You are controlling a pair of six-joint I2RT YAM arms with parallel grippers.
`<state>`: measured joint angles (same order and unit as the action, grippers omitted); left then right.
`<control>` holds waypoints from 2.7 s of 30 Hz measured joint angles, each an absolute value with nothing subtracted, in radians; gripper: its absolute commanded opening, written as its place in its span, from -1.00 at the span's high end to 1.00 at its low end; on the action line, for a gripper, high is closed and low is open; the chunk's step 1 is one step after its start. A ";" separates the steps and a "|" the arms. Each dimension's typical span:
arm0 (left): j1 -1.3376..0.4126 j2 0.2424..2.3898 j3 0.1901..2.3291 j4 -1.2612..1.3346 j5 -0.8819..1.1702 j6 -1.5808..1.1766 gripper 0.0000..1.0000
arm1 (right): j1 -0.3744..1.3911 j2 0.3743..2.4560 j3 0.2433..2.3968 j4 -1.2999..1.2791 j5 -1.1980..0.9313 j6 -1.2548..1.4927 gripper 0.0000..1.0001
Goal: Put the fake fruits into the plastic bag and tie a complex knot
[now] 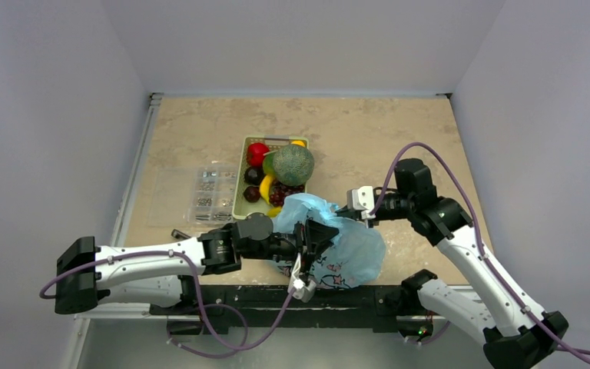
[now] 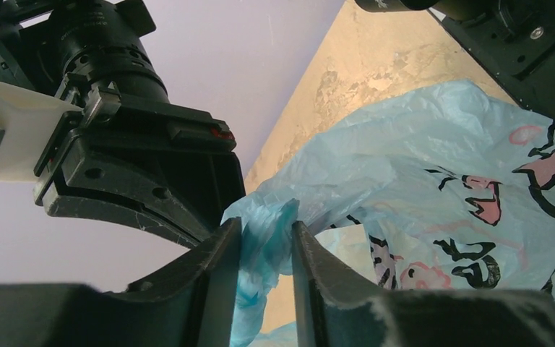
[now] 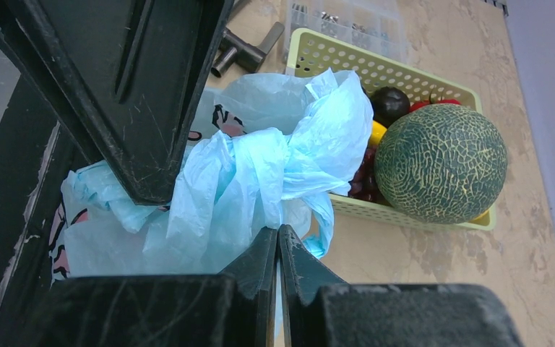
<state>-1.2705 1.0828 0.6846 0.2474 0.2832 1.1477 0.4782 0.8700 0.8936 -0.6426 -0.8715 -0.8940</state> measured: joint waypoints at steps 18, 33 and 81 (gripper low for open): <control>-1.270 0.852 0.580 0.073 0.334 1.055 1.00 | 0.492 0.818 0.852 -0.561 -0.747 -0.870 1.00; -1.271 0.770 0.463 -0.132 0.408 0.926 1.00 | 0.373 0.824 0.795 -0.526 -0.572 -0.889 0.59; -1.271 0.793 0.456 -0.121 0.416 0.966 1.00 | 0.562 1.394 1.143 -0.934 -1.010 -0.762 0.37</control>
<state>-1.2713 0.7929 0.4561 -0.1207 0.4164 0.9661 0.5625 1.3937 1.1427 -0.9340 -1.0100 -0.7620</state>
